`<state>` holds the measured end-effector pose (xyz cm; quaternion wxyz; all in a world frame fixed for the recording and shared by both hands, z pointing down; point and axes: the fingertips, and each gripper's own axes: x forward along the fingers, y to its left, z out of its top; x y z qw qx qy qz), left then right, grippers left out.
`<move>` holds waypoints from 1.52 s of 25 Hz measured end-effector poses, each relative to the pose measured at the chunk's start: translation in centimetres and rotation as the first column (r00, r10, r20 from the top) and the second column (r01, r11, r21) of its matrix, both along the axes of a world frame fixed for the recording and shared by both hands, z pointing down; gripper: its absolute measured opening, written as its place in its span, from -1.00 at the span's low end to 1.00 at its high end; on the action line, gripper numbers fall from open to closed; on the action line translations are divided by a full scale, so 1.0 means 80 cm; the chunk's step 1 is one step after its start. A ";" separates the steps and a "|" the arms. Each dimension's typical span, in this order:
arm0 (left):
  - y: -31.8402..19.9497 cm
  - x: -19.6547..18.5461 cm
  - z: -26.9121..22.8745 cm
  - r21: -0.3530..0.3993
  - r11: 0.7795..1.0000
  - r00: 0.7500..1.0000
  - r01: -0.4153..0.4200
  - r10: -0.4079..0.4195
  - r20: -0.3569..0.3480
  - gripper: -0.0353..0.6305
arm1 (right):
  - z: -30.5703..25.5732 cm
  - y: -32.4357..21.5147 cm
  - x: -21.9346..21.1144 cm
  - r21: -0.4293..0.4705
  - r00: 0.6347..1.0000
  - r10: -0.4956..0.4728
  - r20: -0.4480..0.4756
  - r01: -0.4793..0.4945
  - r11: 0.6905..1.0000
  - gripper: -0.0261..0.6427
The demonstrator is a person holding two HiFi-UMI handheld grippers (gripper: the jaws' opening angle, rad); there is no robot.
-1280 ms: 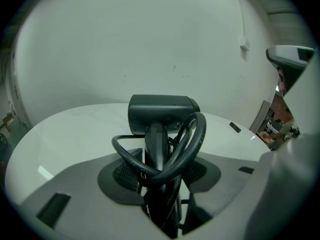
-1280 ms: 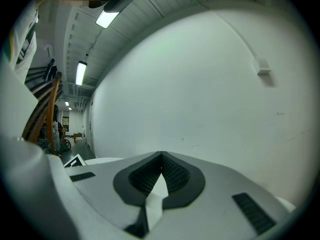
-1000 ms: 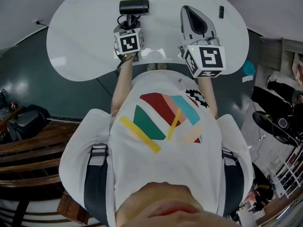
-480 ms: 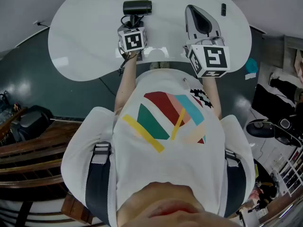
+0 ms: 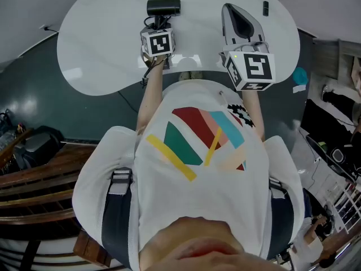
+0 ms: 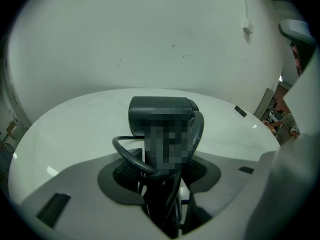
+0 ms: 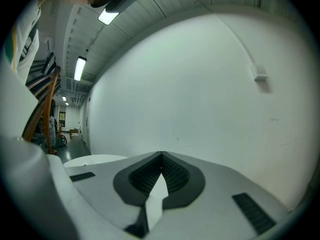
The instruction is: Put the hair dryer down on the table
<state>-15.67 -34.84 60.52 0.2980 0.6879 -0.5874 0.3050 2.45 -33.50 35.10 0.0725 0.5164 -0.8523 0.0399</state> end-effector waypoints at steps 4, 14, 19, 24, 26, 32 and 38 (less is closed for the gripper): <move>0.000 0.000 0.000 -0.006 1.000 1.000 -0.005 0.005 0.017 -0.23 | -0.001 0.002 0.003 -0.001 1.000 0.007 0.003 -0.007 1.000 -0.89; -0.001 0.006 0.001 -0.007 1.000 0.999 -0.009 0.009 0.046 -0.23 | -0.004 0.005 0.015 0.009 1.000 0.016 0.023 -0.016 1.000 -0.89; -0.002 0.008 0.010 -0.011 1.000 0.998 -0.008 0.009 0.069 -0.23 | -0.004 0.001 0.017 0.015 1.000 0.006 0.028 -0.007 1.000 -0.89; -0.002 0.009 0.009 -0.015 1.000 0.998 -0.002 0.002 0.062 -0.23 | -0.003 0.004 0.017 0.017 1.000 0.009 0.028 -0.009 1.000 -0.89; -0.003 0.006 0.008 0.000 1.000 0.998 0.013 -0.013 0.064 -0.16 | -0.002 0.007 0.021 0.015 0.999 0.016 0.032 -0.016 1.000 -0.89; -0.001 0.012 0.007 0.007 1.000 1.000 0.013 -0.013 0.010 0.02 | -0.005 0.013 0.024 0.019 0.999 0.020 0.045 -0.021 1.000 -0.89; 0.008 0.013 -0.003 0.025 1.000 1.000 0.017 -0.018 0.017 0.03 | -0.006 0.026 0.020 0.021 0.999 0.008 0.050 -0.009 1.000 -0.89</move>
